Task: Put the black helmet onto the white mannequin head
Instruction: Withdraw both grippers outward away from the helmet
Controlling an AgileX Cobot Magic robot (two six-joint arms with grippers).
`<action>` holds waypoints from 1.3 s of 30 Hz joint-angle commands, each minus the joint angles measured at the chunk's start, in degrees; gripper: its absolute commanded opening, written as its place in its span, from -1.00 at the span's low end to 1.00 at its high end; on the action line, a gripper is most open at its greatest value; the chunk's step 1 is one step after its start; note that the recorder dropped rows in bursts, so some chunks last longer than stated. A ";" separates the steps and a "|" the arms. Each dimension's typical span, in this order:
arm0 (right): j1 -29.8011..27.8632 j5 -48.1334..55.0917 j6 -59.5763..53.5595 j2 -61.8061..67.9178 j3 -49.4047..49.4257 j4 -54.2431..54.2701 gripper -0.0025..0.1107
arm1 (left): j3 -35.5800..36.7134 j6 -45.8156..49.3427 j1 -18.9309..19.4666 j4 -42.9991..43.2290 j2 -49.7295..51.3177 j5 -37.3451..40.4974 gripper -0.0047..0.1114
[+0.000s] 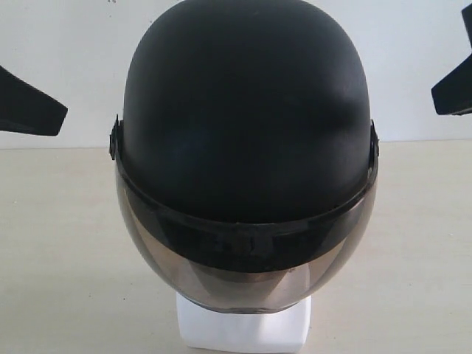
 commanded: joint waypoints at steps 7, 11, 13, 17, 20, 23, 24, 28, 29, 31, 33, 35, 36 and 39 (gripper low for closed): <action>-0.05 0.74 -0.41 -0.35 0.08 -0.46 -0.75 | -0.23 -0.50 -0.17 0.03 -5.24 -0.98 -0.84; -0.05 0.13 -0.31 -0.35 0.08 -0.46 -0.75 | -0.23 -0.50 -0.17 0.03 -6.44 1.03 -0.84; -0.05 -0.28 -0.31 -0.35 0.08 -0.46 -0.75 | -0.23 -0.50 -0.17 0.03 -7.35 2.26 -0.84; -0.05 -0.28 -0.31 -0.35 0.08 -0.46 -0.75 | -0.23 -0.50 -0.17 -0.25 -8.15 4.11 -0.84; -0.05 -0.28 -0.31 -0.35 0.08 -0.46 -0.75 | -0.23 -0.50 -0.17 -0.39 -8.15 4.36 -0.84; -0.05 -0.28 -0.31 -0.35 0.08 -0.46 -0.75 | -0.23 -0.50 -0.17 -0.39 -8.15 4.36 -0.84; -0.05 -0.28 -0.31 -0.35 0.08 -0.46 -0.75 | -0.23 -0.50 -0.17 -0.39 -8.15 4.36 -0.84; -0.05 -0.28 -0.31 -0.35 0.08 -0.46 -0.75 | -0.23 -0.50 -0.17 -0.39 -8.15 4.25 -0.84; -0.05 -0.28 -0.31 -0.35 0.08 -0.46 -0.75 | -0.23 -0.50 -0.17 -0.39 -8.15 4.25 -0.84; -0.05 -0.28 -0.31 -0.35 0.08 -0.46 -0.75 | -0.23 -0.50 -0.17 -0.39 -8.15 4.25 -0.84; -0.05 -0.28 -0.31 -0.35 0.08 -0.46 -0.75 | -0.23 -0.50 -0.17 -0.39 -8.15 4.25 -0.84; -0.05 -0.28 -0.31 -0.35 0.08 -0.46 -0.75 | -0.23 -0.50 -0.17 -0.39 -8.15 4.25 -0.84; -0.05 -0.28 -0.31 -0.35 0.08 -0.46 -0.75 | -0.23 -0.50 -0.17 -0.39 -8.15 4.25 -0.84; -0.05 -0.28 -0.31 -0.35 0.08 -0.46 -0.75 | -0.23 -0.50 -0.17 -0.39 -8.15 4.25 -0.84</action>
